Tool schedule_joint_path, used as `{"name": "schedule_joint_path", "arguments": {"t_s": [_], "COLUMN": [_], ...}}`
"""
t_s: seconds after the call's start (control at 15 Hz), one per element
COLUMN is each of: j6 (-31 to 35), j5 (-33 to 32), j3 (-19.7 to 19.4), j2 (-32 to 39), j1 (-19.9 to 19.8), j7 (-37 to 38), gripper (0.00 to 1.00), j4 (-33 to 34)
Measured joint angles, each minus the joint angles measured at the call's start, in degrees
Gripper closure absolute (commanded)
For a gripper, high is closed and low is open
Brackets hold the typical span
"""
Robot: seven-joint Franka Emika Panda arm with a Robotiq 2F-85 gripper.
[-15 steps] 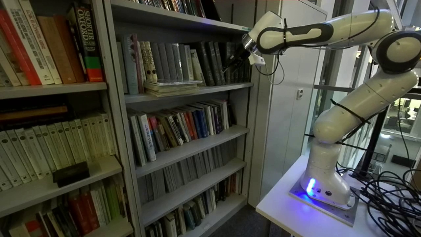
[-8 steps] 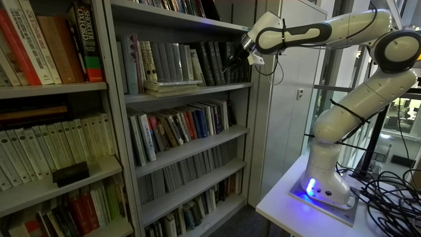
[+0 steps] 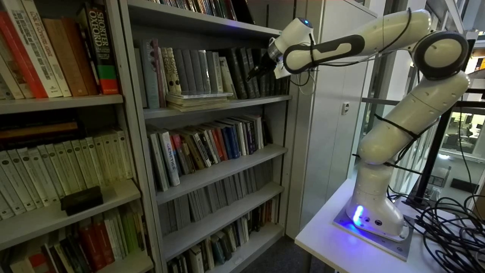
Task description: Pull one of the books out of the shelf and lay it on top of the pile of books
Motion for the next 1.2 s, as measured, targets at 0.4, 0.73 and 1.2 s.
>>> {"name": "schedule_joint_path", "arguments": {"t_s": [0.4, 0.73, 1.2], "j6": [11.3, 12.4, 12.4], "j5": [-26.4, -36.7, -36.3], "j3": [14.6, 20.9, 20.9], "j2": [9.8, 10.4, 10.5], "j1": [-18.1, -26.4, -25.5], "j7": [19.0, 29.3, 29.3], "gripper": [0.00, 0.00, 0.00], "j4": [10.1, 12.9, 12.5]}}
